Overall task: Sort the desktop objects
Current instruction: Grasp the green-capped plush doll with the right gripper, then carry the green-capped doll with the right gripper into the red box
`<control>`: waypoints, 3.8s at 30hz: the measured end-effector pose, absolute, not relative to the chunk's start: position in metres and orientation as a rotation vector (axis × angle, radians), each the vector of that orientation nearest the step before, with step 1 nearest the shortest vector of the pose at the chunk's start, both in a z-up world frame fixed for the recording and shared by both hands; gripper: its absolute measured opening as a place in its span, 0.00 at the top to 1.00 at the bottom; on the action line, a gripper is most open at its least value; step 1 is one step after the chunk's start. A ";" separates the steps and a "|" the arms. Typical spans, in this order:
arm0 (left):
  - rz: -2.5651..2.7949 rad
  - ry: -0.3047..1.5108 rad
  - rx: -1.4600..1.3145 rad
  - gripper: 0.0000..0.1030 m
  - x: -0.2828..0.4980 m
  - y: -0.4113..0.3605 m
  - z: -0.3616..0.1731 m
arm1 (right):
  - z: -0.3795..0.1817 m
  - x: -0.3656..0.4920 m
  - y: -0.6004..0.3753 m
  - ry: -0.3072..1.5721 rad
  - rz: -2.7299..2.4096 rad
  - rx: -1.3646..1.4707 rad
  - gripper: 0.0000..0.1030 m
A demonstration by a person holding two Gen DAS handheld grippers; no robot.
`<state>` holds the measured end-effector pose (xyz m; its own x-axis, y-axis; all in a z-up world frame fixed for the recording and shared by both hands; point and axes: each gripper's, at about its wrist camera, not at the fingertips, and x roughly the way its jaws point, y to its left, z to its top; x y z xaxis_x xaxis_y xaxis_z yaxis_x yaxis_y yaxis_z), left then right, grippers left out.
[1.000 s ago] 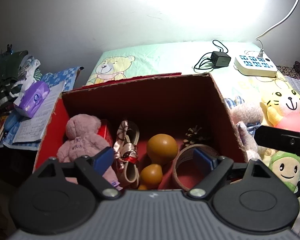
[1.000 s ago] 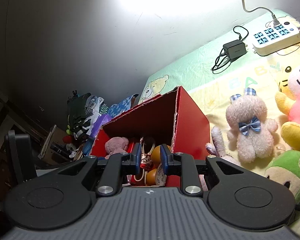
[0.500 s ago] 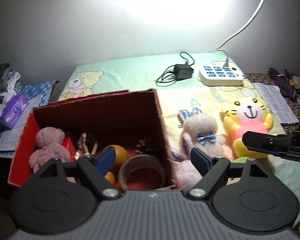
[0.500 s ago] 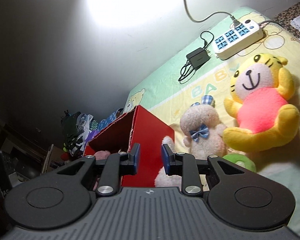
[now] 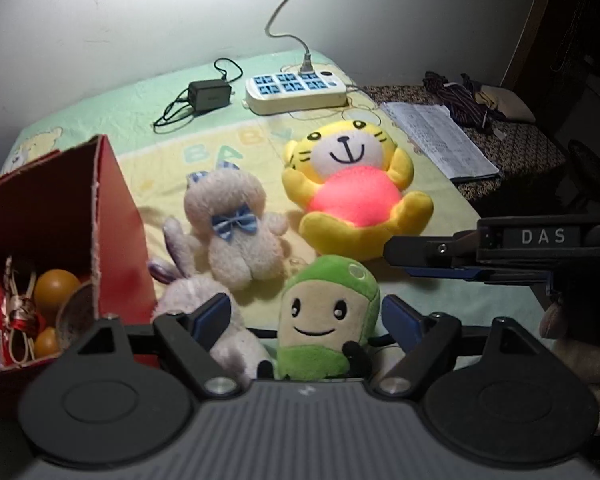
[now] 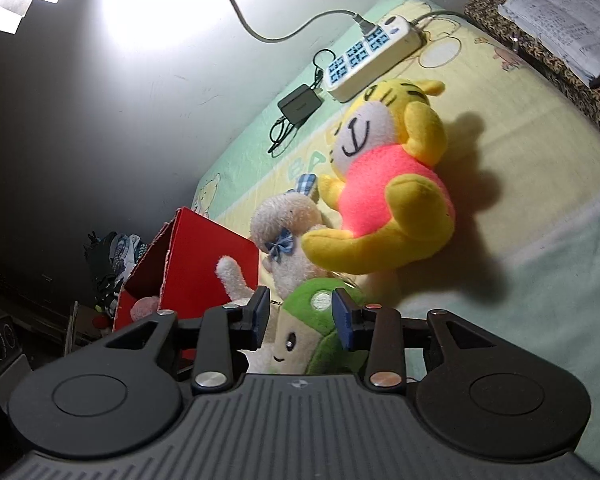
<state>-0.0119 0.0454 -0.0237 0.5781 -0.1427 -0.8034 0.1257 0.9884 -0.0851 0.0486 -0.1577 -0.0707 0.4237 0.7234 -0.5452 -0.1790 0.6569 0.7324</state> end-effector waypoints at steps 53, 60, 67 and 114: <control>-0.424 0.844 -0.114 0.22 -0.015 0.027 0.002 | -0.041 0.035 -0.180 0.843 0.807 0.710 0.53; -0.379 0.731 -0.153 0.22 -0.022 0.089 0.034 | -0.004 0.044 -0.123 0.762 0.887 0.677 0.53; -0.275 0.620 -0.170 0.22 -0.033 0.172 0.059 | 0.024 0.053 -0.038 0.699 1.001 0.619 0.53; -0.120 0.961 -0.323 0.23 -0.006 0.362 -0.053 | -0.056 0.090 0.177 1.141 0.912 0.376 0.56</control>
